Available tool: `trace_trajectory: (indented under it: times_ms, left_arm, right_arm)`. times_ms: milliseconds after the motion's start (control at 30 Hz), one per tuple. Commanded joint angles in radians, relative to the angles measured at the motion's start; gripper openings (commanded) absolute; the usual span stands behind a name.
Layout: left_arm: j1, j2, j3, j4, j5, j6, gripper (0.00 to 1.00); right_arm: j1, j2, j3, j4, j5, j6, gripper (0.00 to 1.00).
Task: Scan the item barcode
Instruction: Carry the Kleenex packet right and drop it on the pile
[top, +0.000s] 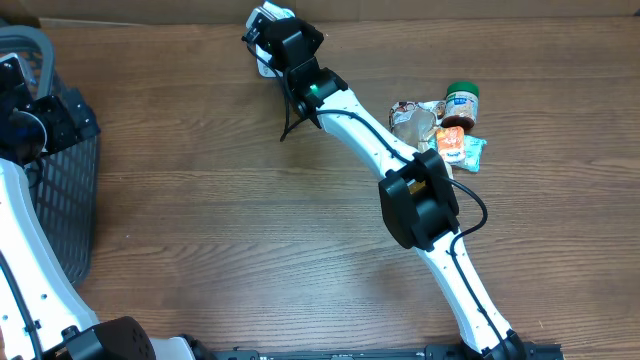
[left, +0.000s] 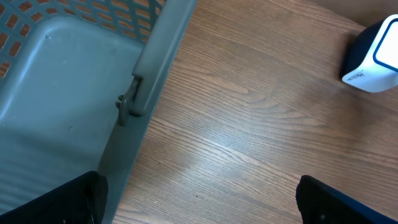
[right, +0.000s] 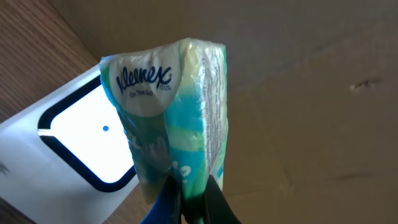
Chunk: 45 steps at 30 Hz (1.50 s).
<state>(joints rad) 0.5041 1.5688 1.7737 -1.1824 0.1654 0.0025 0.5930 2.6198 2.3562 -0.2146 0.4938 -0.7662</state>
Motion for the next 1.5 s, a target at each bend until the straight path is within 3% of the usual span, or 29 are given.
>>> trace_trajectory:
  times_ms: [0,67,233,500,633,800,967,1200,1367,1467]
  left_arm:
    - [0.0,-0.005,0.019,0.001,0.011,-0.009,0.99]
    - [0.0,-0.005,0.019,0.001,0.011,-0.009,1.0]
    - [0.0,-0.005,0.019,0.001,0.011,-0.009,1.0]
    - [0.0,-0.005,0.019,0.001,0.011,-0.009,0.99]
    - [0.0,-0.005,0.019,0.001,0.011,-0.009,1.0]
    - [0.0,-0.005,0.019,0.001,0.011,-0.009,0.99]
    - [0.0,-0.005,0.019,0.001,0.011,-0.009,0.99]
    - [0.0,-0.005,0.019,0.001,0.011,-0.009,0.99]
    - [0.0,-0.005,0.019,0.001,0.011,-0.009,1.0]
    - [0.0,-0.005,0.019,0.001,0.011,-0.009,1.0]
  right_arm:
    - [-0.019,-0.151,0.0,-0.054,-0.01,0.24,0.04]
    - [-0.022,-0.249,0.0,-0.18,-0.009,0.386,0.04]
    - [-0.043,-0.534,0.0,-0.714,-0.063,0.748,0.04]
    - [-0.222,-0.726,0.0,-1.173,-0.304,0.95,0.04]
    - [-0.374,-0.713,-0.001,-1.318,-0.454,0.953,0.04]
    - [-0.491,-0.657,-0.024,-1.389,-0.497,0.953,0.04]
    - [-0.509,-0.611,-0.144,-1.383,-0.496,0.948,0.04]
    - [-0.514,-0.598,-0.411,-1.238,-0.484,0.948,0.04]
    - [-0.536,-0.598,-0.492,-1.193,-0.485,0.949,0.05]
    - [-0.549,-0.598,-0.505,-1.189,-0.488,0.949,0.23]
